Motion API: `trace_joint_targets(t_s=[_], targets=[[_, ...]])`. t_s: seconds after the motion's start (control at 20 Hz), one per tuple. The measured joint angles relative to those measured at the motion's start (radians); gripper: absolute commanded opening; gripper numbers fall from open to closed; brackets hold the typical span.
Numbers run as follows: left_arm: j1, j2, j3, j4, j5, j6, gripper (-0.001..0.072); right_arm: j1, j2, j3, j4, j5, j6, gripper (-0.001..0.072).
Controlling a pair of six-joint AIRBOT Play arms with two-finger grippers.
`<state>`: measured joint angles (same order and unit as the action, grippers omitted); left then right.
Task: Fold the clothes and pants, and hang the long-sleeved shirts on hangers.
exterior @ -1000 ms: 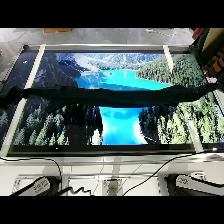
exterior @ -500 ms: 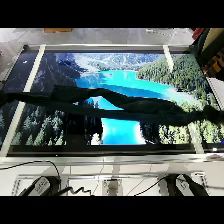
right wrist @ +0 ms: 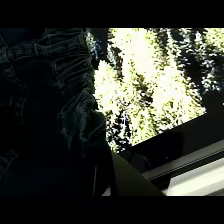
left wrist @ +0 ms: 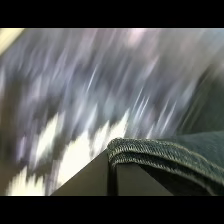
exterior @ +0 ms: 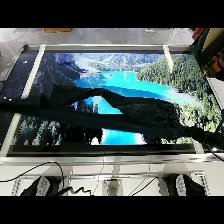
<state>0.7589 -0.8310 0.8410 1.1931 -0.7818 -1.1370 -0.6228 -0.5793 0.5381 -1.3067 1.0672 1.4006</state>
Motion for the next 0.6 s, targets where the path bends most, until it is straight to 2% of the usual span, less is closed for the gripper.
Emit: trace_joint_targets(t_s=[0.15, 0.25, 0.6], targets=[[0.016, 0.005, -0.161, 0.123, -0.062, -0.091, 0.0033, 0.0, 0.01, -0.019, -0.001, 0.0, -0.002, 0.0031], [0.021, 0.007, -0.234, 0.17, -0.091, -0.119, 0.0033, 0.0, 0.012, -0.034, -0.006, 0.018, -0.003, 0.0031], [0.029, 0.008, -0.311, 0.415, -0.174, -0.232, 0.0034, 0.0, 0.014, -0.06, -0.081, 0.16, -0.043, 0.0032]])
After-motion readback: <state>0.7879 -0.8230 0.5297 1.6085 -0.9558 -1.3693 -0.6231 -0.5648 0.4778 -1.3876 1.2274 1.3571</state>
